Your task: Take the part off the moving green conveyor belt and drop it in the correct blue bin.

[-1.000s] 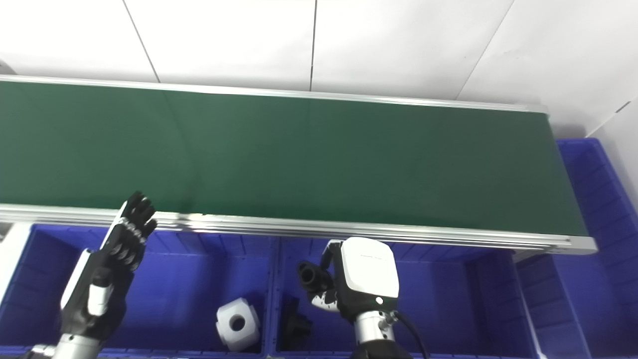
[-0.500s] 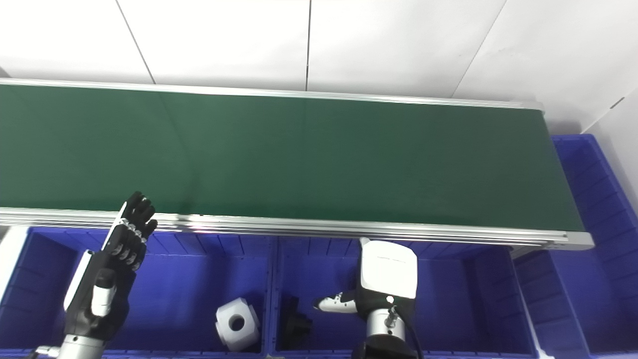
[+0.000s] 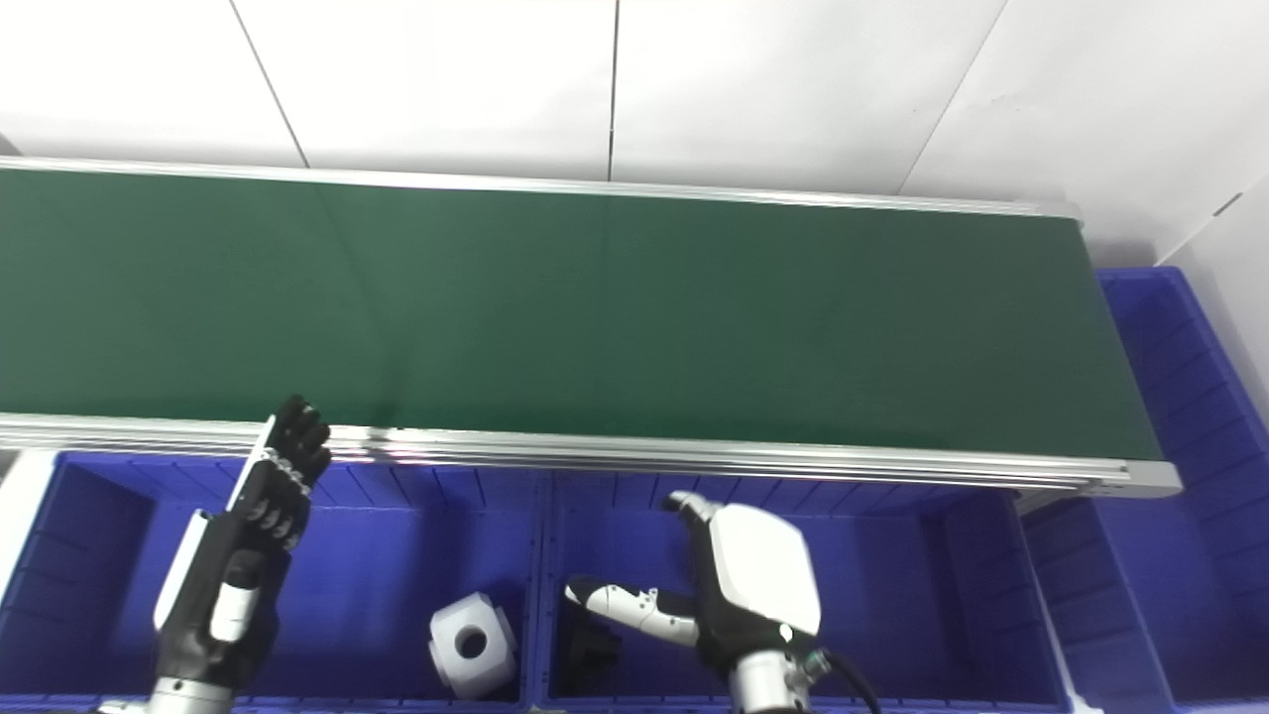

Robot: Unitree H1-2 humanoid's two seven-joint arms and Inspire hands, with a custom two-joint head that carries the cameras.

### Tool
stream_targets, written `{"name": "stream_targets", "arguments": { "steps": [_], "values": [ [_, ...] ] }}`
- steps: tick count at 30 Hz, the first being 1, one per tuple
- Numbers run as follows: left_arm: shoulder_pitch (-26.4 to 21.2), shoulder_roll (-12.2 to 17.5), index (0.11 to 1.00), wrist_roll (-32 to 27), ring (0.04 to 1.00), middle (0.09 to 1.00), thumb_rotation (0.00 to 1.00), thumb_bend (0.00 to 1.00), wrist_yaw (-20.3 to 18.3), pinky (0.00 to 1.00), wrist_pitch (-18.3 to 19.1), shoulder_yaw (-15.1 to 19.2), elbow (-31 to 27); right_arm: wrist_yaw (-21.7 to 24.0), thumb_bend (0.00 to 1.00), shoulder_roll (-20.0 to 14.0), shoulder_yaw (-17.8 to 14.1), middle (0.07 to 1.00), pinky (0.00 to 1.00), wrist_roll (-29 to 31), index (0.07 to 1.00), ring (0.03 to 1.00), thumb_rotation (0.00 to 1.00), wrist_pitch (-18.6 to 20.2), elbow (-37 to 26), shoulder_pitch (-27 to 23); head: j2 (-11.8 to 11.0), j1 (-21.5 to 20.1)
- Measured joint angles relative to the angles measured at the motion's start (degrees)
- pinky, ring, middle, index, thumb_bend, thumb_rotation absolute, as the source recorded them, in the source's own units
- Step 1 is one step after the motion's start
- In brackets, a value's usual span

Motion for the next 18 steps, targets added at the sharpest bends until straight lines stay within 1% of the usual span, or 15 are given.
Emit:
{"name": "stream_targets", "arguments": {
  "steps": [2, 3, 5, 6, 7, 9, 10, 13, 14, 15, 17, 18],
  "values": [
    [0.18, 0.02, 1.0, 1.04, 0.985, 1.0, 0.89, 0.82, 0.09, 1.0, 0.01, -0.03, 0.09, -2.08, 0.79, -0.06, -0.08, 0.794, 0.69, 7.31, 0.784, 0.761, 1.0, -1.45, 0.28, 1.92, -0.18, 0.27],
    [0.39, 0.0, 1.0, 1.64, 0.985, 1.0, 0.89, 0.82, 0.21, 1.0, 0.01, 0.01, 0.09, -3.41, 0.8, -0.03, -0.44, 0.795, 0.69, 11.71, 0.782, 0.761, 1.0, -3.35, 1.18, 2.17, -0.18, 0.27],
    [0.56, 0.01, 1.0, 3.1, 0.986, 1.0, 0.89, 0.82, 0.24, 1.0, 0.04, -0.06, 0.08, -6.8, 0.82, -0.06, -0.74, 0.802, 0.71, 18.66, 0.782, 0.777, 1.0, -7.98, 3.12, 2.13, -1.23, 1.05],
    [0.61, 0.0, 1.0, 3.9, 0.986, 1.0, 0.89, 0.82, 0.24, 1.0, 0.06, -0.13, 0.09, -8.45, 0.83, -0.13, -0.85, 0.804, 0.72, 21.85, 0.783, 0.782, 1.0, -10.6, 4.33, 2.12, -1.23, 1.06],
    [0.71, -0.01, 1.0, 4.56, 0.99, 1.0, 0.88, 0.83, 0.24, 1.0, 0.1, -0.17, 0.07, -10.1, 0.85, -0.36, -0.86, 0.811, 0.72, 24.55, 0.788, 0.786, 1.0, -13.35, 5.65, 2.17, -1.23, 1.06],
    [1.02, -0.01, 1.0, 5.92, 0.994, 1.0, 0.88, 0.86, 0.28, 1.0, 0.27, -0.19, 0.04, -13.0, 0.9, -0.86, -0.9, 0.833, 0.73, 29.75, 0.811, 0.802, 1.0, -18.67, 9.48, 2.27, -2.02, 1.67],
    [1.2, -0.01, 1.0, 6.49, 0.993, 1.0, 0.89, 0.86, 0.29, 0.99, 0.3, -0.22, -0.02, -14.13, 0.9, -0.93, -0.89, 0.844, 0.74, 32.04, 0.823, 0.811, 1.0, -20.89, 11.06, 2.35, -2.46, 2.11],
    [1.83, -0.17, 1.0, 8.75, 0.997, 1.0, 0.89, 0.87, 0.63, 1.0, 0.28, -0.5, -0.42, -17.16, 0.91, -0.88, -0.7, 0.853, 0.76, 38.84, 0.842, 0.826, 1.0, -28.05, 17.29, 2.81, -2.73, 2.29],
    [2.09, -0.35, 1.0, 9.23, 0.998, 1.0, 0.9, 0.88, 0.84, 1.0, 0.27, -0.58, -0.63, -17.73, 0.91, -0.9, -0.49, 0.867, 0.79, 40.83, 0.856, 0.844, 1.0, -30.03, 18.56, 3.11, -2.73, 2.29],
    [2.36, -0.6, 1.0, 9.87, 0.998, 1.0, 0.9, 0.88, 1.17, 1.0, 0.23, -0.64, -0.84, -18.25, 0.92, -0.91, -0.34, 0.872, 0.8, 42.68, 0.861, 0.85, 1.0, -32.31, 19.6, 3.39, -2.9, 2.37],
    [2.86, -1.34, 1.0, 10.94, 0.999, 1.0, 0.91, 0.89, 1.63, 1.0, -0.17, -0.74, -1.12, -19.05, 0.93, -1.04, -0.08, 0.908, 0.87, 45.53, 0.899, 0.889, 1.0, -36.39, 20.74, 3.57, -2.9, 2.38],
    [2.98, -1.67, 1.0, 11.2, 1.0, 1.0, 0.91, 0.89, 2.01, 1.0, -0.41, -0.93, -1.25, -19.36, 0.93, -1.1, 0.01, 0.911, 0.88, 46.6, 0.902, 0.892, 1.0, -38.41, 20.87, 3.53, -2.9, 2.38]
  ]
}}
